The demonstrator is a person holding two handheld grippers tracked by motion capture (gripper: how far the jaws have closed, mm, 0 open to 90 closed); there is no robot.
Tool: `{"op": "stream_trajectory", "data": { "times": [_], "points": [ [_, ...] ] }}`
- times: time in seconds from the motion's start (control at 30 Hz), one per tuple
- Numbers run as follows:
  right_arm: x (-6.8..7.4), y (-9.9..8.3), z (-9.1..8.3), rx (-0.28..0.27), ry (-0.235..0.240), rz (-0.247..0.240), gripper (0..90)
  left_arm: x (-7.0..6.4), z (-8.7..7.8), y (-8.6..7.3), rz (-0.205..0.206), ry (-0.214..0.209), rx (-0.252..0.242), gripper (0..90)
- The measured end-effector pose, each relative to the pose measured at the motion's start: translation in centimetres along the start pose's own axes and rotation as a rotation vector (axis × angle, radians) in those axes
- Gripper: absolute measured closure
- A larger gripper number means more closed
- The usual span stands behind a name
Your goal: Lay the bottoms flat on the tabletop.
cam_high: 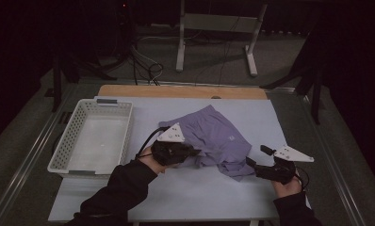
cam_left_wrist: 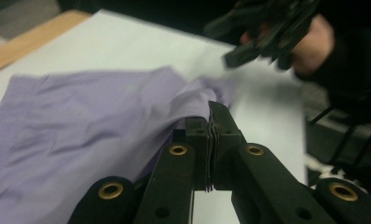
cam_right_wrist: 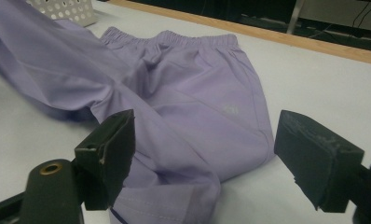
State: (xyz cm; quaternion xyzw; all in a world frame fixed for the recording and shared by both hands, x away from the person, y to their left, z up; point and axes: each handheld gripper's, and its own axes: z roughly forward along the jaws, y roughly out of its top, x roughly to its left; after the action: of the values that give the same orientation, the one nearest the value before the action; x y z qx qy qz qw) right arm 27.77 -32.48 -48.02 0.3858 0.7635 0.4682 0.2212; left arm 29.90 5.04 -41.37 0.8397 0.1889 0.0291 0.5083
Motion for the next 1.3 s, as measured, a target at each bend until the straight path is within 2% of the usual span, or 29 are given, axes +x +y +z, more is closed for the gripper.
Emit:
{"op": "stream_trajectory", "data": {
  "times": [0.03, 0.07, 0.1, 0.13, 0.17, 0.2, 0.23, 0.37, 0.47, 0.5, 0.53, 0.57, 0.6, 0.63, 0.67, 0.73, 0.77, 0.8, 0.83, 0.87, 0.9, 0.93, 0.97, 1.0, 1.03, 1.07, 1.17, 1.3],
  "points": [
    [0.0, 0.0, 0.0, 0.0, 0.0, 0.0, 20.4, 0.0, 0.0, 0.0, 0.0, 0.0, 0.0, 87.4],
    [0.0, 0.0, 0.0, -0.003, 0.001, 0.001, 20.4, -0.2, 0.1, 0.3, 0.014, 0.001, -0.028, 83.9],
    [0.0, 0.0, 0.0, -0.003, 0.001, 0.001, 20.4, -0.2, 0.1, 0.3, 0.014, 0.001, -0.028, 76.2],
    [0.0, 0.0, 0.0, -0.002, -0.001, 0.001, 20.4, -0.2, 0.3, 0.3, 0.018, 0.027, -0.029, 67.1],
    [0.0, 0.0, 0.0, -0.002, -0.001, 0.001, 20.4, -0.2, 0.5, 0.2, 0.023, 0.053, -0.014, 67.1],
    [0.0, 0.0, 0.0, 0.005, 0.0, 0.0, 20.4, -0.2, 0.8, -0.2, 0.023, 0.066, -0.004, 56.9],
    [0.0, 0.0, 0.0, 0.005, 0.0, 0.0, 20.4, -0.2, 0.8, -0.2, 0.023, 0.066, -0.004, 54.2],
    [-0.1, -0.1, 0.0, 0.003, 0.001, 0.006, 20.4, -0.2, 1.1, -1.9, -0.005, 0.074, 0.027, 49.8],
    [0.0, -0.1, 0.1, 0.007, 0.004, 0.004, 20.4, -0.8, 0.7, -3.3, -0.003, 0.062, 0.048, 51.0],
    [0.0, -0.1, 0.1, 0.007, 0.004, 0.004, 20.4, -0.8, 0.7, -3.3, -0.003, 0.062, 0.048, 51.0],
    [0.1, -0.1, 0.1, 0.009, 0.004, -0.002, 20.4, -1.3, 0.8, -4.3, -0.014, 0.039, 0.068, 51.2],
    [0.1, -0.1, 0.1, 0.008, 0.002, -0.002, 20.4, -1.3, 0.8, -4.3, -0.014, 0.039, 0.068, 51.5],
    [0.1, -0.1, 0.1, 0.01, 0.007, -0.001, 20.4, -2.0, 1.4, -5.4, -0.011, 0.032, 0.106, 51.5],
    [0.1, -0.1, 0.1, 0.01, 0.007, -0.001, 20.4, -2.0, 1.4, -5.4, -0.011, 0.032, 0.106, 51.5],
    [0.1, -0.1, 0.2, 0.01, 0.007, 0.002, 20.4, -2.8, 2.2, -6.5, -0.003, 0.031, 0.151, 51.5],
    [0.1, -0.1, 0.3, 0.011, 0.014, 0.0, 20.4, -3.3, 3.3, -7.3, 0.005, 0.037, 0.205, 54.1],
    [0.1, -0.1, 0.3, 0.011, 0.014, 0.0, 20.4, -3.3, 3.3, -7.3, 0.005, 0.037, 0.205, 54.1],
    [0.3, -0.1, 0.4, 0.018, 0.016, -0.007, 20.4, -3.7, 4.2, -8.0, 0.015, 0.033, 0.236, 54.2],
    [0.3, -0.1, 0.4, 0.018, 0.016, -0.007, 20.4, -3.7, 4.2, -8.0, 0.015, 0.033, 0.236, 54.2],
    [0.3, -0.1, 0.3, 0.015, 0.02, -0.006, 20.4, -4.0, 5.1, -8.5, 0.024, 0.023, 0.277, 54.2],
    [0.3, -0.1, 0.3, 0.015, 0.02, -0.006, 20.4, -4.0, 5.1, -8.5, 0.024, 0.023, 0.277, 54.5],
    [0.2, -0.1, 0.4, 0.017, 0.017, -0.007, 20.4, -4.0, 5.9, -8.8, 0.039, 0.036, 0.307, 54.6],
    [0.2, -0.1, 0.4, 0.017, 0.017, -0.007, 20.4, -4.0, 5.9, -8.8, 0.039, 0.036, 0.307, 55.7],
    [0.2, -0.2, 0.4, 0.017, 0.02, -0.001, 20.4, -3.9, 6.4, -9.1, 0.068, 0.079, 0.336, 56.2],
    [0.2, -0.2, 0.4, 0.017, 0.02, -0.001, 20.4, -3.9, 6.4, -9.1, 0.068, 0.079, 0.336, 56.2],
    [0.2, -0.2, 0.4, 0.017, 0.019, -0.002, 20.4, -3.8, 6.9, -9.4, 0.079, 0.108, 0.354, 56.3],
    [0.3, -0.2, 0.4, 0.019, 0.016, -0.006, 20.4, -3.8, 7.1, -9.7, 0.081, 0.115, 0.356, 59.2],
    [0.3, -0.2, 0.5, 0.022, 0.02, -0.009, 20.4, -3.7, 7.2, -9.6, 0.089, 0.108, 0.351, 74.6]
  ]
}}
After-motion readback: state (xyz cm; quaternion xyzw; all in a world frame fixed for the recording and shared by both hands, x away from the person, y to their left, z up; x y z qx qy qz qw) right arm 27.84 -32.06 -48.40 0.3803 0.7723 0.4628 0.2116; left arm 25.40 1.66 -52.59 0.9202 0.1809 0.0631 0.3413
